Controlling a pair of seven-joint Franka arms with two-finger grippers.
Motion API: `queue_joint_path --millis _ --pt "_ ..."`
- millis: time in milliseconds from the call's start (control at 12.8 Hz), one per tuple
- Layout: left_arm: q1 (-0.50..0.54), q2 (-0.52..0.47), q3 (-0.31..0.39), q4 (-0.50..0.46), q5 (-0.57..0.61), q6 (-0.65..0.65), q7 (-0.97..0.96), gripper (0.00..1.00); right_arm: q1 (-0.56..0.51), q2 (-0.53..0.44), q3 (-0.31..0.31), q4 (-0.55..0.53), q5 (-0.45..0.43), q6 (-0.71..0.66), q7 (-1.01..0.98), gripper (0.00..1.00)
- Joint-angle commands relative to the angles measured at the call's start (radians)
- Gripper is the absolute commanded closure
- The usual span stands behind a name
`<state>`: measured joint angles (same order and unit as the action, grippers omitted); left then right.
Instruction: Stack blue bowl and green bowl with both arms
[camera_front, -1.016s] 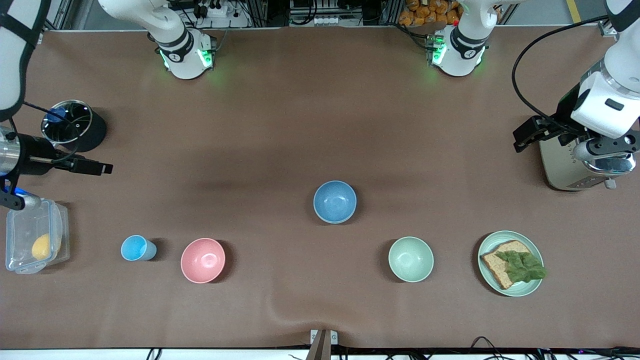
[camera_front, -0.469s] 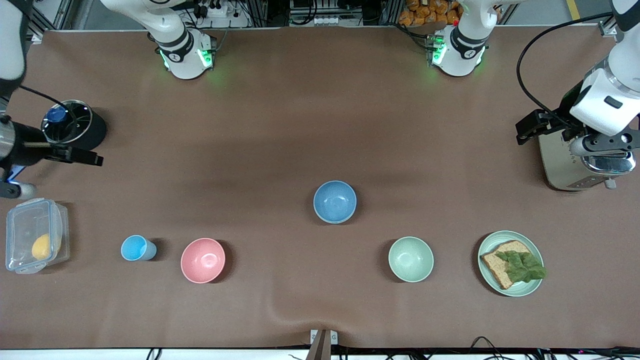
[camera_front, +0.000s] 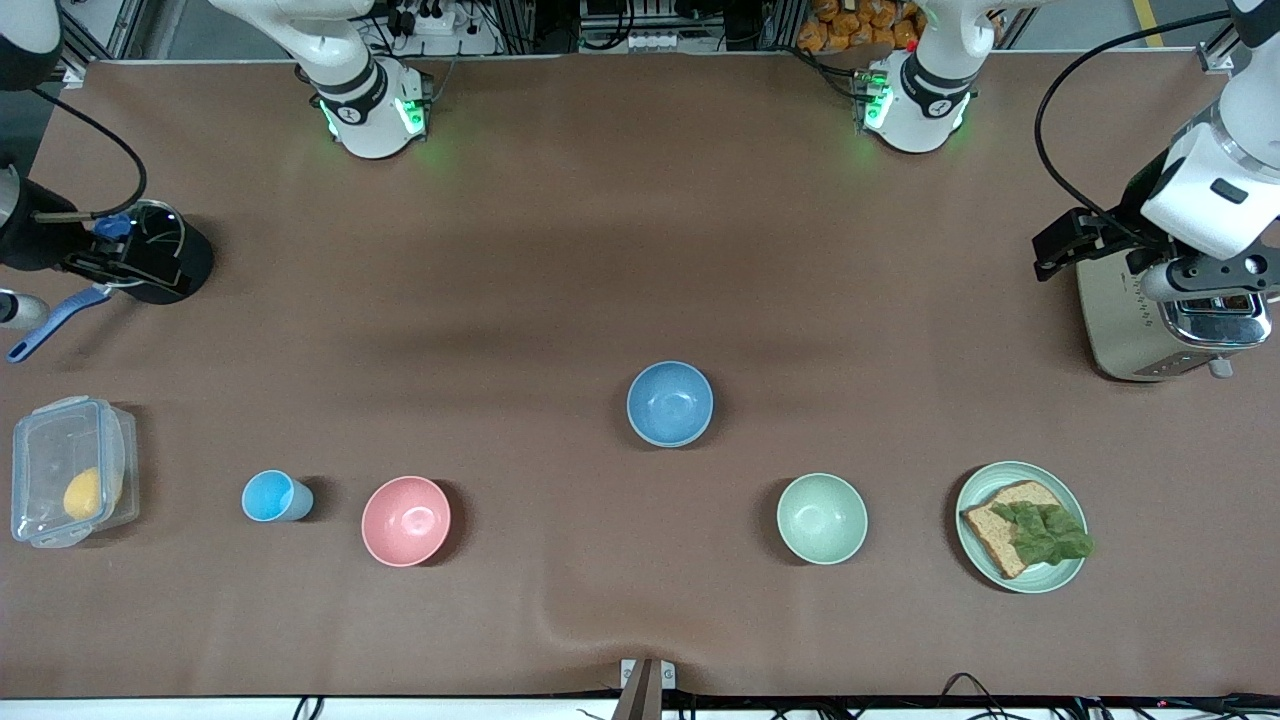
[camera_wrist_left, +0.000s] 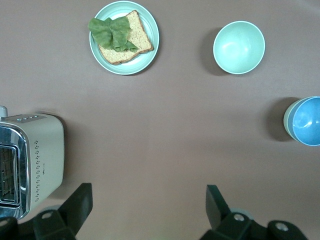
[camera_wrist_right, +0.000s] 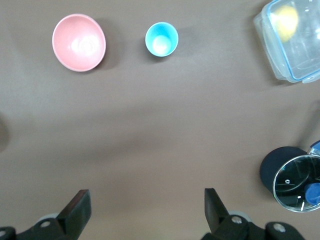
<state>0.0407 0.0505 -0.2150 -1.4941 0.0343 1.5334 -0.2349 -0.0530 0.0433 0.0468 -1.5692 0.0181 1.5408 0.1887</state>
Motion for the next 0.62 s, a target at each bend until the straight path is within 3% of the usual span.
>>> queue_joint_path --millis 0,547 --pt "-0.001 -0.029 0.002 -0.023 -0.013 -0.006 0.023 0.00 -0.010 -0.025 0.019 -0.034 -0.029 0.031 0.049 0.00" --pt "-0.001 -0.024 0.013 -0.011 -0.019 -0.006 0.077 0.00 -0.013 -0.033 0.002 -0.032 -0.029 0.002 -0.046 0.00"
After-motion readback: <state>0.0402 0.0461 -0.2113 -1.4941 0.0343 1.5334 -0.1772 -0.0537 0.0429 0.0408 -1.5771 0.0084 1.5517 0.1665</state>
